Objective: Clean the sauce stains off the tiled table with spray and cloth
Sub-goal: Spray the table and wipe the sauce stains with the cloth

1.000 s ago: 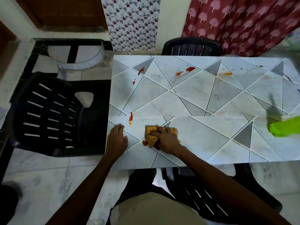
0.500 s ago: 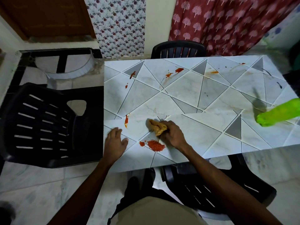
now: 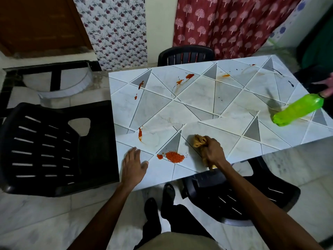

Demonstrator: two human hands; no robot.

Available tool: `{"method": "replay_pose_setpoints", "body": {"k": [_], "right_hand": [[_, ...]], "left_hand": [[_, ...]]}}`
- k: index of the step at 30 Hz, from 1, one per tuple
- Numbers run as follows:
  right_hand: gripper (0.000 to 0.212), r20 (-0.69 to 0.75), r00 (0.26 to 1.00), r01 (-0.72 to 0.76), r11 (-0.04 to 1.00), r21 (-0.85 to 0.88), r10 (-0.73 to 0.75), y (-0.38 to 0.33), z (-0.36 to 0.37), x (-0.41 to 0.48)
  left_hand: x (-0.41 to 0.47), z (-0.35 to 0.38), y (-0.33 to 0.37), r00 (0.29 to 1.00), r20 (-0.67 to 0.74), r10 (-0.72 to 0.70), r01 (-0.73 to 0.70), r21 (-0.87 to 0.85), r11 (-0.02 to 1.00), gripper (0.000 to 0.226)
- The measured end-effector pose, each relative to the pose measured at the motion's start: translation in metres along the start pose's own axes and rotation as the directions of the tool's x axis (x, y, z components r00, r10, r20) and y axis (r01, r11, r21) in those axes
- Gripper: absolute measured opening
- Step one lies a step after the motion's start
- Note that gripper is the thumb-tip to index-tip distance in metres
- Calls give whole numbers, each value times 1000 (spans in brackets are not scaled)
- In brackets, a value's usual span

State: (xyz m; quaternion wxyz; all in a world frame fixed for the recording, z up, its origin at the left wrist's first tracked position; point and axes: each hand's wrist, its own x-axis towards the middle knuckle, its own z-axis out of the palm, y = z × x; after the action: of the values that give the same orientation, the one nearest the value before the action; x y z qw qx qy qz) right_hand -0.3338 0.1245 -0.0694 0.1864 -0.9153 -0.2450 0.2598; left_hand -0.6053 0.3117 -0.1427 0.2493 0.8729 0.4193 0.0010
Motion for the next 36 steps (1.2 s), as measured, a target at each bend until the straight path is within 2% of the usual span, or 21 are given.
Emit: {"method": "replay_pose_setpoints", "body": {"k": [3,7,11,14,17,23,27,30,36], "right_hand": [[57,47,999,-12,999,50,10,-9,24,0],[39,44,998,-55,997,53,52,-28,48,8],[41,103,994,20,993,114,-32,-43,57,11],[56,174,977,101,985,143,-125,-49,49,8],[66,120,967,208,966,152,-226,-45,24,11],[55,22,951,308,951,7,-308,-33,-37,54],[32,19,942,333,935,-121,-334,-34,-49,103],[35,57,927,374,912,-168,-370,-50,-40,132],[50,261,860,490,853,-182,-438,-75,10,143]], "left_hand": [[-6,-1,-3,1000,27,-1,0,22,1000,61],[-16,0,-5,999,45,-24,23,32,999,62],[-19,4,4,997,21,-72,71,28,997,61],[-19,6,15,994,-15,-107,107,18,994,58],[-15,7,19,994,-38,-106,107,21,994,55],[-12,6,27,984,-36,-175,175,-25,984,53],[-11,7,35,973,-13,-230,229,-32,973,58],[-12,10,35,967,21,-254,254,-34,967,64],[-17,12,31,960,47,-274,276,-27,961,65]]}}
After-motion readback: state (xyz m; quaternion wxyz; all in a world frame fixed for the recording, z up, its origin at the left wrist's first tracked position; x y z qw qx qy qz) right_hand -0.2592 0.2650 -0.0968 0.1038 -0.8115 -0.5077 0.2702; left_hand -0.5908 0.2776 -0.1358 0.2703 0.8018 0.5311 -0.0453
